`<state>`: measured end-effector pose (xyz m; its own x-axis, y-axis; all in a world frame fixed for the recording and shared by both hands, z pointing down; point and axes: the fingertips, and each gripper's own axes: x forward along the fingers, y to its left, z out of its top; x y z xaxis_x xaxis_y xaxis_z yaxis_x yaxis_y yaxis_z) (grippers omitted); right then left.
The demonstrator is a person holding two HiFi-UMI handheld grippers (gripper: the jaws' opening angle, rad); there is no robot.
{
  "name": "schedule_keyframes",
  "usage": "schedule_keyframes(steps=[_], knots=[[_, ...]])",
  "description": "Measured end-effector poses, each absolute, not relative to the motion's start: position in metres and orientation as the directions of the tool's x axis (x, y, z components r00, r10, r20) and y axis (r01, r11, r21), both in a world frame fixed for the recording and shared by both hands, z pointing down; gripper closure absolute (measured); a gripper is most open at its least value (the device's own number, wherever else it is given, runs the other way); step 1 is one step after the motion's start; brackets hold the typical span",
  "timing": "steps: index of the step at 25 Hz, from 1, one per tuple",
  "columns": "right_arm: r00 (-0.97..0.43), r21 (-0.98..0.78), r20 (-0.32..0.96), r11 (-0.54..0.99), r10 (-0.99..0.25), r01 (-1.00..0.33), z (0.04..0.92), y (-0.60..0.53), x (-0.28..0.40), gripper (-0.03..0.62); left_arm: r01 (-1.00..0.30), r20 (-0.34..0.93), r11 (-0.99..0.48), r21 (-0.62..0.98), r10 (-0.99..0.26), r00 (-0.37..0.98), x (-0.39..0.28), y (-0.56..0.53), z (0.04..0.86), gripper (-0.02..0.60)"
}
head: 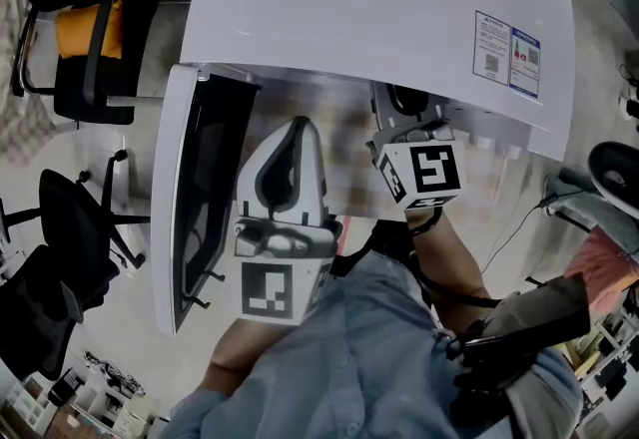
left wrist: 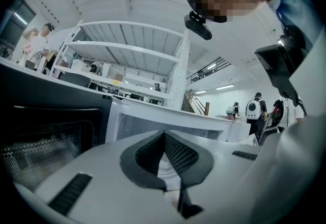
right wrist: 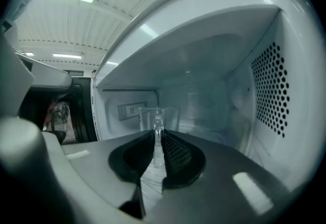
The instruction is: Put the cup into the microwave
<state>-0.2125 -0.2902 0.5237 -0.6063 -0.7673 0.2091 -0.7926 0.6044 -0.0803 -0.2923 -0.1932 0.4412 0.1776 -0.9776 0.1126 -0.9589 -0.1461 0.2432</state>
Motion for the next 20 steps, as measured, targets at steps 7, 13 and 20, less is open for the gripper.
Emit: schedule_keyframes(steps=[7, 13, 20], knots=[[-0.597, -0.074, 0.212, 0.597, -0.773, -0.799, 0.529, -0.299, -0.215, 0.566, -0.962, 0.113, -0.125, 0.241, -0.981, 0.156, -0.304, -0.194, 0.442, 0.575], [-0.588, -0.052, 0.199, 0.591, -0.784, -0.805, 0.532, -0.296, -0.216, 0.563, -0.963, 0.115, -0.119, 0.241, -0.982, 0.150, -0.307, -0.194, 0.442, 0.575], [-0.567, -0.007, 0.195, 0.577, -0.800, -0.817, 0.535, -0.292, -0.216, 0.559, -0.966, 0.120, -0.107, 0.236, -0.983, 0.139, -0.310, -0.191, 0.442, 0.575]])
